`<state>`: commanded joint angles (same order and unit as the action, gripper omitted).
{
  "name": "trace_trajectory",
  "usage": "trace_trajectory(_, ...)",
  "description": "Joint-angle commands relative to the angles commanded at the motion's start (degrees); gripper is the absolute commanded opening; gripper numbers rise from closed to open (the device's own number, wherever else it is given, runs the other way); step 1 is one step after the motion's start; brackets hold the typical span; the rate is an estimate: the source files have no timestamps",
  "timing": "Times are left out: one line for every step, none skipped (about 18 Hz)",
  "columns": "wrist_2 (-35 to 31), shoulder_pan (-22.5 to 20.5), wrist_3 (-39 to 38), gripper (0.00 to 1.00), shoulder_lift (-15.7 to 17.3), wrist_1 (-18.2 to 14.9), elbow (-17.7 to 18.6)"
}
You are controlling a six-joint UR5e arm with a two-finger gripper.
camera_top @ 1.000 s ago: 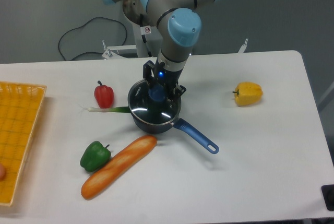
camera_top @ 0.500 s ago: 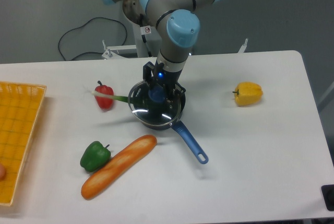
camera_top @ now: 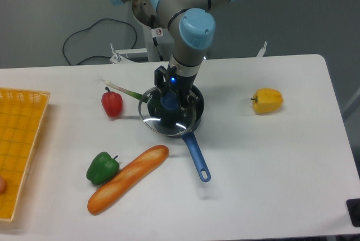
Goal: Close the pot lid
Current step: 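Press the lid down, shifting the saucepan and its handle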
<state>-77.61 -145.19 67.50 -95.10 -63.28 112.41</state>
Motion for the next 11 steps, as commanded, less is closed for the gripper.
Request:
trace_trajectory(-0.09,0.0,0.0,0.27,-0.09,0.0,-0.09)
trace_trajectory(-0.18,0.0,0.09,0.27,-0.09,0.0,-0.09)
trace_trajectory(-0.26,-0.17,0.18,0.27,-0.17,0.0,-0.09)
trace_trajectory(-0.61,-0.18,0.79,0.27,-0.18,0.0,0.17)
trace_trajectory(-0.88,-0.18,1.4,0.27,-0.18,0.0,0.26)
trace_trajectory(-0.97,-0.18,1.67,0.27,-0.09,0.0,0.44)
trace_trajectory(-0.97,-0.18,1.76,0.27,0.0,0.0,0.7)
trace_trajectory(-0.97,-0.26,1.85,0.27,0.09,0.0,0.79)
trace_trajectory(-0.97,-0.35,2.02,0.27,0.09,0.0,0.97)
trace_trajectory(-0.97,-0.35,2.37,0.27,0.17,0.0,1.23)
trace_trajectory(-1.05,-0.35,2.64,0.27,0.18,0.0,1.49)
